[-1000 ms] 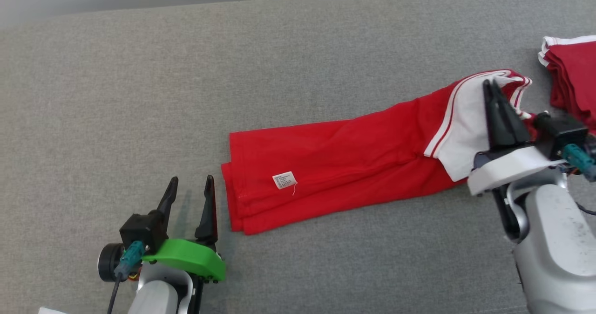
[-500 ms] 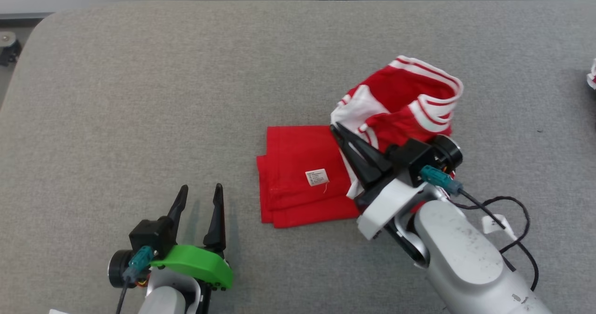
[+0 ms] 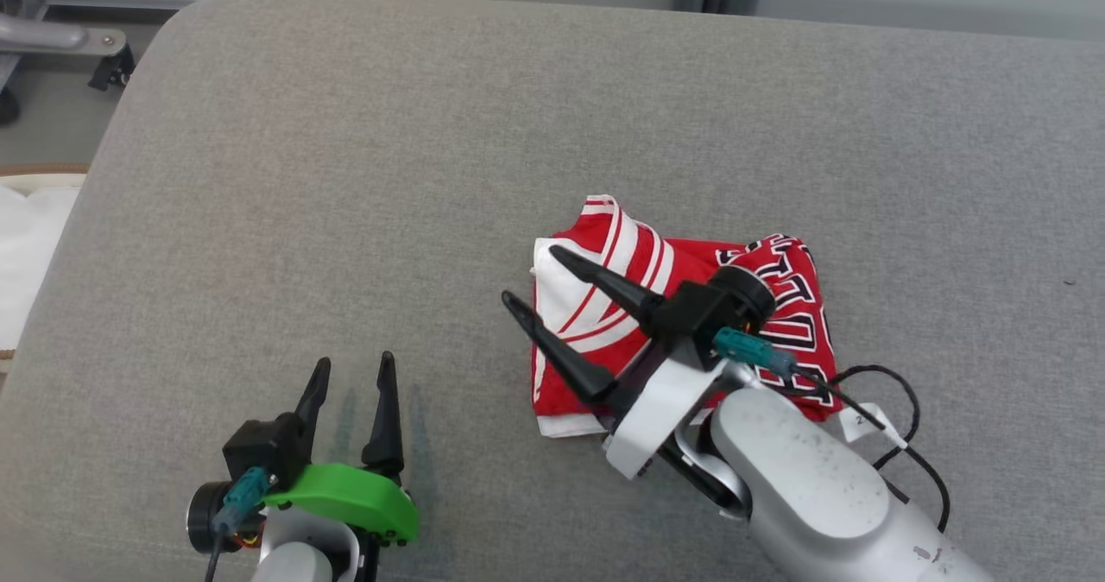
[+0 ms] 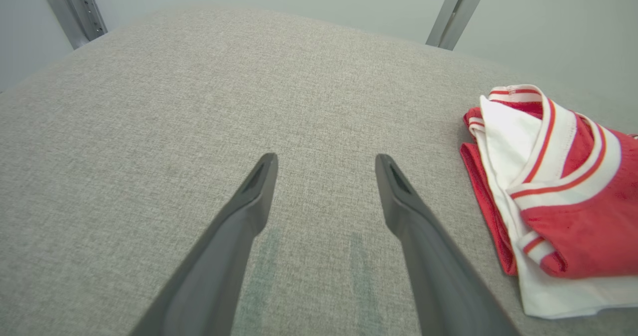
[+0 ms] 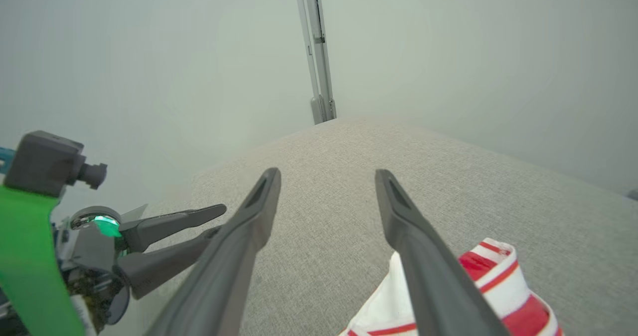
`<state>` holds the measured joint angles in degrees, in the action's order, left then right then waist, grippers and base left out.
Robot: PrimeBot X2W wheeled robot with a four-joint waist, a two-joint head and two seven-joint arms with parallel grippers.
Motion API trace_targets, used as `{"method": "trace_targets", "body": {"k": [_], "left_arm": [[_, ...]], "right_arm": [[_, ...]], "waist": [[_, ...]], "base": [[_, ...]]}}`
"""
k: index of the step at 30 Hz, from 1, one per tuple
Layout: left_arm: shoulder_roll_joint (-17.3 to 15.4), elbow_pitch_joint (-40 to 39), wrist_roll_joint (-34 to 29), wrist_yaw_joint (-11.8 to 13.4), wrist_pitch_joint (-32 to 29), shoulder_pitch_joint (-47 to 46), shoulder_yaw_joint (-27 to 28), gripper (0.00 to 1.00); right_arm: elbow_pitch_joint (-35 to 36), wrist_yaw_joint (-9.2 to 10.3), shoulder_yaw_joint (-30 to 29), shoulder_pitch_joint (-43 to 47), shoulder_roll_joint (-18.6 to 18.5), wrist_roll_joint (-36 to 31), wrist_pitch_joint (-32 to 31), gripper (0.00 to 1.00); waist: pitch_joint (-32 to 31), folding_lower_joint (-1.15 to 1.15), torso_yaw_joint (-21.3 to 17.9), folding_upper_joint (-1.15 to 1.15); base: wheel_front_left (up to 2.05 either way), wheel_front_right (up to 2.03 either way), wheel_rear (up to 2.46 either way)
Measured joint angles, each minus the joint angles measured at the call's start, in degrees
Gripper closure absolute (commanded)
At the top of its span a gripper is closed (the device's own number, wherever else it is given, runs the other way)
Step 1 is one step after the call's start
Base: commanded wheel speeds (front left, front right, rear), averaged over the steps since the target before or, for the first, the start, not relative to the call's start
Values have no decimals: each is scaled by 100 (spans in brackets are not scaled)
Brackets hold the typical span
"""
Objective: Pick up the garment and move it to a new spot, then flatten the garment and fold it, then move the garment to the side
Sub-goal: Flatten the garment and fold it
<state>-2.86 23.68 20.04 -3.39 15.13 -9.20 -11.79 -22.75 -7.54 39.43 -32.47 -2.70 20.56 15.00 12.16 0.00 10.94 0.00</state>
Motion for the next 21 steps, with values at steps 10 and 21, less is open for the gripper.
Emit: {"method": "trace_targets", "body": {"k": [10,21], "left_arm": [[1,-123,-296,13,0,3,297,0],[2,-165,-651,-15,0,244,587,0]], "right_arm": [[348,1,-2181,614,-12,-943,0,0],[466,1,-3854,1846,-19,-1472,0,0]], "waist": [[-128,0,-477,0],[-415,0,-960,0]], "base": [[0,0,0],[0,0,0]]}}
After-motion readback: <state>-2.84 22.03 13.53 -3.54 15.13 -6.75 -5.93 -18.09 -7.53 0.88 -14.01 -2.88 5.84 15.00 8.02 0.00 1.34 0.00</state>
